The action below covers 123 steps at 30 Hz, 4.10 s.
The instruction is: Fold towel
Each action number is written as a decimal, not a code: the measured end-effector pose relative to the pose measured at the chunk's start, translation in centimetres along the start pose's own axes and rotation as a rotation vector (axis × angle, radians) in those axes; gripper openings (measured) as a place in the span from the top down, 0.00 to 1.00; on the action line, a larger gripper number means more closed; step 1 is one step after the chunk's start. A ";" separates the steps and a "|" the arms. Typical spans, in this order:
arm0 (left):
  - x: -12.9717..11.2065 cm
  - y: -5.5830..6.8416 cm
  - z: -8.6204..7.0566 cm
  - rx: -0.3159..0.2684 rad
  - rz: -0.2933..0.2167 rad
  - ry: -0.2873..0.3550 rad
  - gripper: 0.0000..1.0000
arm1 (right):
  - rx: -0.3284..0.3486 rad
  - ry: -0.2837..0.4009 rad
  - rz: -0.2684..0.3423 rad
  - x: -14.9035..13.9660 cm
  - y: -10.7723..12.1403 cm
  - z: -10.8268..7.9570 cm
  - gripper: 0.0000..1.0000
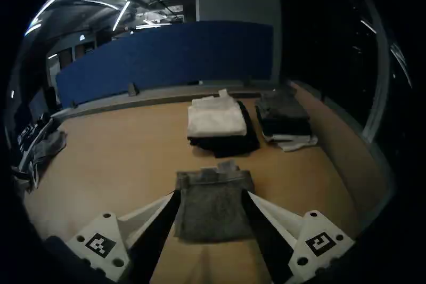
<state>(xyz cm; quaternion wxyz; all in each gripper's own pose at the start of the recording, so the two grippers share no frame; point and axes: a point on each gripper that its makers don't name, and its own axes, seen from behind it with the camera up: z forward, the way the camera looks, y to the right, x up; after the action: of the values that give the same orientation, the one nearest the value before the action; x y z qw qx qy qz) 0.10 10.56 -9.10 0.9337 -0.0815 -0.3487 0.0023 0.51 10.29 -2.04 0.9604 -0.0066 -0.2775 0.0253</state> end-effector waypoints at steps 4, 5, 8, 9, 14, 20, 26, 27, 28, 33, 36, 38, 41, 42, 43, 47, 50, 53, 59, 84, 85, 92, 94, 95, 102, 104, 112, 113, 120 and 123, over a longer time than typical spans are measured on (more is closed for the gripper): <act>0.7 -0.3 -0.1 0.003 -0.008 0.037 0.06 | 0.005 0.099 0.007 1.8 -0.5 -0.9 0.10; 0.9 -0.4 -0.2 0.004 -0.011 0.049 0.06 | 0.006 0.126 0.008 2.3 -0.7 -1.2 0.10; 1.7 -0.6 -0.4 0.005 -0.017 0.086 0.06 | 0.012 0.199 -0.009 3.7 -1.2 -2.3 0.02; 2.0 -0.6 -0.4 0.005 -0.019 0.098 0.06 | 0.009 0.226 -0.015 4.2 -1.3 -2.6 0.00; 3.2 -0.8 -0.8 0.006 -0.027 0.149 0.06 | -0.018 0.364 -0.025 6.8 -1.3 -4.7 0.00; 4.7 -0.8 -1.4 0.010 -0.022 0.215 0.06 | -0.025 0.441 0.026 8.1 -1.2 -6.3 0.00; 6.8 -1.1 -2.1 0.016 -0.029 0.293 0.06 | -0.022 0.441 0.032 8.1 -1.4 -6.7 0.00; 7.4 -1.4 -2.4 0.020 -0.033 0.320 0.06 | -0.022 0.441 0.032 8.1 -1.5 -6.8 0.00; 8.1 -1.6 -2.7 0.024 -0.037 0.347 0.06 | -0.021 0.441 0.033 8.2 -1.6 -6.9 0.00; 11.4 -2.8 -4.7 0.046 -0.059 0.482 0.06 | -0.011 0.442 0.029 8.1 -2.4 -7.3 0.00; 13.0 -3.7 -5.6 0.064 -0.060 0.548 0.06 | -0.007 0.443 0.028 8.3 -2.9 -7.5 0.00; 14.0 -4.3 -6.1 0.083 -0.056 0.583 0.06 | -0.004 0.448 0.029 8.5 -3.2 -7.7 0.00; 15.0 -5.0 -6.8 0.114 -0.046 0.629 0.06 | -0.001 0.457 0.027 8.7 -3.8 -8.1 0.00; 15.2 -5.2 -6.8 0.120 -0.046 0.636 0.06 | 0.001 0.457 0.024 8.8 -4.1 -8.2 0.00; 15.3 -5.4 -6.9 0.125 -0.046 0.643 0.06 | 0.004 0.457 0.021 8.9 -4.3 -8.2 0.00; 15.5 -6.2 -6.8 0.140 -0.056 0.667 0.06 | 0.011 0.456 0.013 9.2 -5.1 -8.5 0.00; 15.6 -6.6 -6.9 0.145 -0.065 0.678 0.06 | 0.015 0.456 0.009 9.4 -5.6 -9.0 0.00; 15.5 -6.8 -6.8 0.146 -0.069 0.686 0.06 | 0.023 0.451 0.001 9.6 -6.2 -9.4 0.00; 14.9 -7.8 -6.3 0.155 -0.058 0.684 0.06 | 0.029 0.431 -0.005 9.8 -7.2 -10.0 0.00; 10.0 -10.6 -1.9 0.180 0.009 0.787 0.06 | -0.024 0.421 -0.055 11.7 -10.4 -9.9 0.00; 9.7 -10.7 -1.5 0.180 0.009 0.790 0.06 | -0.024 0.423 -0.060 11.6 -10.6 -9.8 0.00; 7.7 -11.6 1.1 0.175 0.005 0.800 0.06 | -0.032 0.436 -0.078 10.6 -11.9 -8.6 0.00; 7.3 -11.7 1.7 0.177 0.006 0.800 0.06 | -0.029 0.437 -0.076 10.3 -12.3 -8.2 0.00; 7.2 -11.7 1.9 0.179 0.006 0.799 0.06 | -0.027 0.438 -0.075 10.2 -12.5 -8.0 0.00; 6.5 -11.9 3.0 0.175 -0.005 0.791 0.06 | -0.005 0.442 -0.095 10.9 -14.4 -7.3 0.00; 6.4 -12.0 3.2 0.176 -0.008 0.790 0.06 | -0.002 0.447 -0.101 11.2 -14.6 -7.2 0.00; 5.7 -12.2 4.1 0.174 -0.022 0.771 0.06 | -0.005 0.451 -0.097 11.6 -14.3 -7.1 0.00; 5.7 -12.3 4.2 0.175 -0.021 0.769 0.06 | -0.006 0.451 -0.098 11.6 -14.3 -7.1 0.00; 5.3 -12.5 5.2 0.178 -0.014 0.736 0.06 | -0.013 0.458 -0.091 11.9 -13.5 -6.9 0.00; 5.1 -12.4 5.5 0.179 -0.015 0.721 0.06 | -0.015 0.461 -0.085 12.0 -13.1 -6.9 0.00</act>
<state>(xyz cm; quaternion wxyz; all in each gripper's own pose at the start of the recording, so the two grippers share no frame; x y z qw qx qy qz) -0.27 -0.57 0.23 1.0000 0.0072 0.0036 -0.0028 14.89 -2.13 -1.11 0.9985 -0.0078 -0.0513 -0.0192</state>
